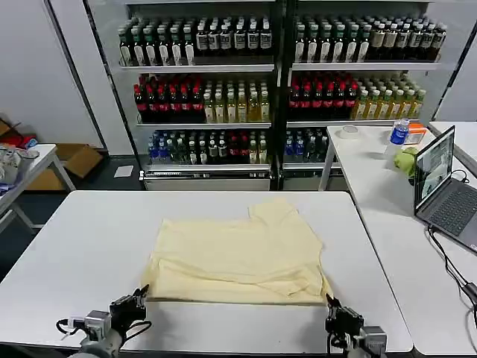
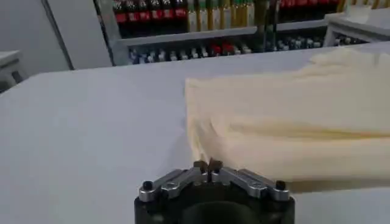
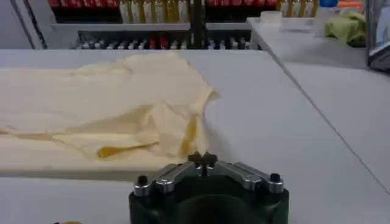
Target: Fold and organize the clothes.
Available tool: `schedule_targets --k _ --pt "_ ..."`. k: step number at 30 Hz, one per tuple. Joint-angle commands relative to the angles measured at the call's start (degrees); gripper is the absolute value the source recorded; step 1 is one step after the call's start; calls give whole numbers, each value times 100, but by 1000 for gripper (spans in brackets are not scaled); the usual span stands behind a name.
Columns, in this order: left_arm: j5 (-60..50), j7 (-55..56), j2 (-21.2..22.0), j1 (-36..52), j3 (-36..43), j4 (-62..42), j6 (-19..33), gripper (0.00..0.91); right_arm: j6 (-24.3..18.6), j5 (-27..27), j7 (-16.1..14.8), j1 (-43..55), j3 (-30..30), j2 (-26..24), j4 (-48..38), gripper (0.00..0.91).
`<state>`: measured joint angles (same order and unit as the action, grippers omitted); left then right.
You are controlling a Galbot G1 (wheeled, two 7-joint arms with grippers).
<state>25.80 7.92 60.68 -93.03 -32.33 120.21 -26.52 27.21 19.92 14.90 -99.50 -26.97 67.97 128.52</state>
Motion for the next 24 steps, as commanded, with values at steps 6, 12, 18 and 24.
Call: schedule_targets --k 6,12,18,24 --pt "9 45 -9 -1147 -429 712 24 10 72 -368 29 -1017 -149 -41 675 0" --pt "84 17 27 -1555 -656 981 9 10 132 -460 38 -1221 -246 -114 848 393" --pt "88 -30 81 -1579 -711 1047 -124 907 228 -601 22 -1165 -141 -102 919 907" --pt "100 -12 35 -1594 -929 1090 -235 907 95 -775 -168 -1105 -251 -217 1096 907"
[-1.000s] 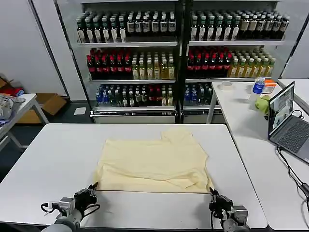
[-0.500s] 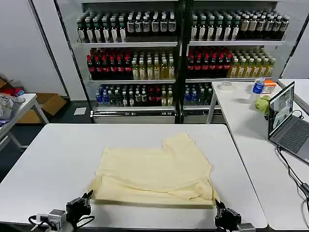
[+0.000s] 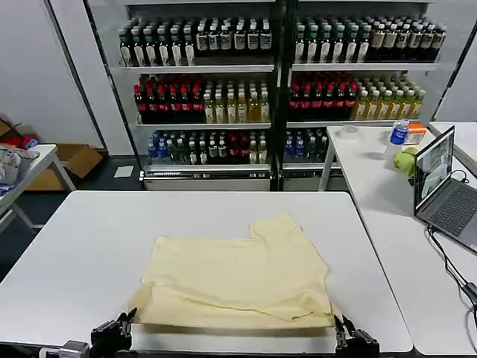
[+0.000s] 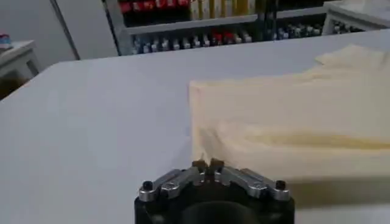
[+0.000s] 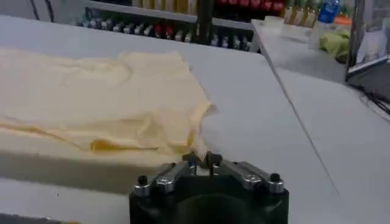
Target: Fold and organize the clothes.
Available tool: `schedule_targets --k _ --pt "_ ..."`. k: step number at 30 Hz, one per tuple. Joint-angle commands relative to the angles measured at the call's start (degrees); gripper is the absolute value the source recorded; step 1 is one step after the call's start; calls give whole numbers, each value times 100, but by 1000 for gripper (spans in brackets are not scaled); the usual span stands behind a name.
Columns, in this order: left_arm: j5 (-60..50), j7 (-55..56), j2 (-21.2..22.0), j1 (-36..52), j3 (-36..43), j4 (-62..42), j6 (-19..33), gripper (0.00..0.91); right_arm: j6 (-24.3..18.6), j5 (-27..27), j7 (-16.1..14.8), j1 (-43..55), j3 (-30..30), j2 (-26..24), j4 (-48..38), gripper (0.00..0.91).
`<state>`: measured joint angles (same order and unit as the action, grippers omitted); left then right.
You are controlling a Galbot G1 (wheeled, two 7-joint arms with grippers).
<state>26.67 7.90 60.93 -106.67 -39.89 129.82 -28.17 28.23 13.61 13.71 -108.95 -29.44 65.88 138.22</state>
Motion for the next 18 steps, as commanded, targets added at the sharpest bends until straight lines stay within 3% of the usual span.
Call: schedule_targets --k 1,9,18 --pt "15 -7 -8 -231 -231 163 -72 907 -125 -207 -146 -153 -26 -40 195 907" --pt "366 2 -261 53 -504 225 -112 907 -162 171 -51 603 -105 -83 72 907" --pt "1190 -72 -693 1680 198 -730 -56 907 27 782 151 2430 587 -163 -978 907"
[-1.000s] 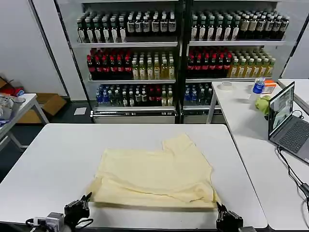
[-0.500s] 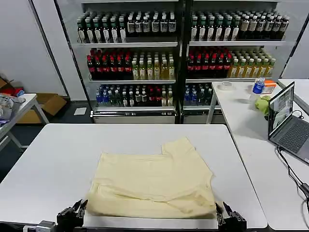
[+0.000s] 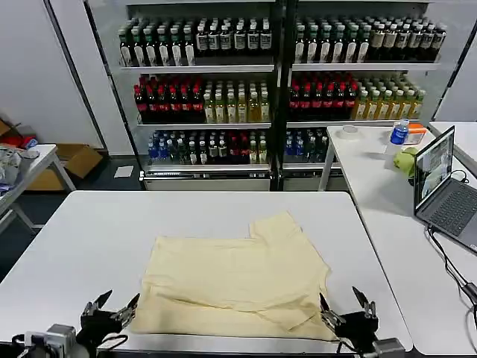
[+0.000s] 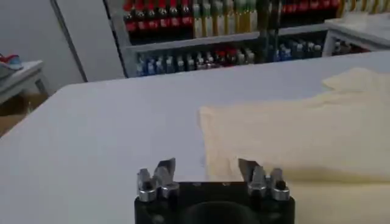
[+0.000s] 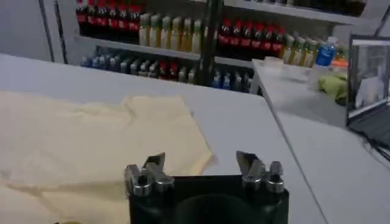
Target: Fold and organize the clothes.
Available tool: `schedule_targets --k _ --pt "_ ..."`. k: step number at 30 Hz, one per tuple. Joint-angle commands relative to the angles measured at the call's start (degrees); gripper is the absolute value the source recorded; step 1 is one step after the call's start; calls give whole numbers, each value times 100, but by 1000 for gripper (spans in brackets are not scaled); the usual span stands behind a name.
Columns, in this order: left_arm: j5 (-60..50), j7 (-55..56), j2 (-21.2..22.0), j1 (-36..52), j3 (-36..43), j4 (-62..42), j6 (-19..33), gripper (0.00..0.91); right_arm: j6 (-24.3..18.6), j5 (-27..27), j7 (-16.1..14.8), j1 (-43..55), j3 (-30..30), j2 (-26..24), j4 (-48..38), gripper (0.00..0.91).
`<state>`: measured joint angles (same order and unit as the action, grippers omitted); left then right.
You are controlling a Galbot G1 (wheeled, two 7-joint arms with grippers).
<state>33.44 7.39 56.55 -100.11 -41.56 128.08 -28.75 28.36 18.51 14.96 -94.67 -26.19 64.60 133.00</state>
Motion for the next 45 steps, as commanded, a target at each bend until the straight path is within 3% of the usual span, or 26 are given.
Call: schedule_targets --k 1,10,19,30,45 --pt "516 -15 -291 1212 471 -703 4 907 58 380 78 1280 388 -37 -613 907" --pt "348 15 -436 2912 1546 -2022 18 907 350 1209 459 3329 1182 13 -2112 907" --pt "180 25 -421 3837 2356 -2727 40 907 375 1242 475 4573 1579 263 -3393 907" --pt "116 43 -304 4709 2942 -3510 33 907 352 1249 481 5344 1847 581 -4568 907" --pt "111 14 -126 4962 3180 -3947 0 907 375 1254 503 5803 1944 1149 -5699 907"
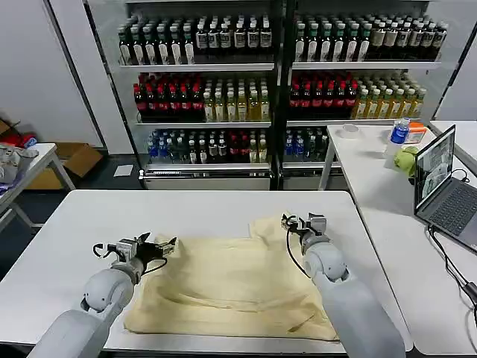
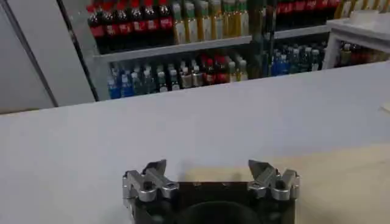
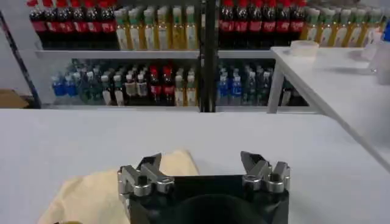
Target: Fold and organize the clothes.
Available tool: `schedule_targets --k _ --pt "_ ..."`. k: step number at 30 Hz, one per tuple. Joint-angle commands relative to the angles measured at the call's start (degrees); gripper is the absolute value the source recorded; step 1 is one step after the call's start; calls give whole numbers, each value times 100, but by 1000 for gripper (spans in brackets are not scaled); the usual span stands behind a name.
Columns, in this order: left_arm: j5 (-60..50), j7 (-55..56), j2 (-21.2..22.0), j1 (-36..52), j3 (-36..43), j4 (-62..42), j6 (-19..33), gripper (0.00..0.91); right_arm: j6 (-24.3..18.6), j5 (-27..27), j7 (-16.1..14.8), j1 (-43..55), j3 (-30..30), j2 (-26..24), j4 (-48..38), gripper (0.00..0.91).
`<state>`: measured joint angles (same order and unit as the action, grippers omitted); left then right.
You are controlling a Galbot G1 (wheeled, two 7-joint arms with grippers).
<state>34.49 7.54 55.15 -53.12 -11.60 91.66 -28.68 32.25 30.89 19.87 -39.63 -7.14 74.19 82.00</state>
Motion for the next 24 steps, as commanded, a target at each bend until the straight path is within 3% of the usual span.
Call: schedule_targets --k 1,11,12,13,14,15,16,17,24 --pt "10 5 32 285 190 -334 -57 907 12 18 9 338 57 244 -658 907" --pt "218 60 115 255 149 -438 -337 887 84 287 27 666 151 441 -1193 907" --pt "250 74 120 241 146 -447 -346 544 86 338 26 700 153 457 -1239 907" --pt "252 93 122 224 142 -455 -357 272 86 391 15 743 153 470 -1302 907" --pt "252 101 123 209 141 -453 -359 40 86 413 7 763 151 477 -1340 776" --pt "252 104 120 194 129 -452 -368 20 86 452 2 805 145 496 -1411 635" --pt "254 103 117 177 121 -448 -369 10 85 487 0 829 137 506 -1443 101" --pt "255 103 117 173 115 -445 -369 10 86 501 1 837 133 507 -1460 0" --pt "478 106 84 12 35 -319 -432 10 89 492 10 817 259 380 -1489 0"
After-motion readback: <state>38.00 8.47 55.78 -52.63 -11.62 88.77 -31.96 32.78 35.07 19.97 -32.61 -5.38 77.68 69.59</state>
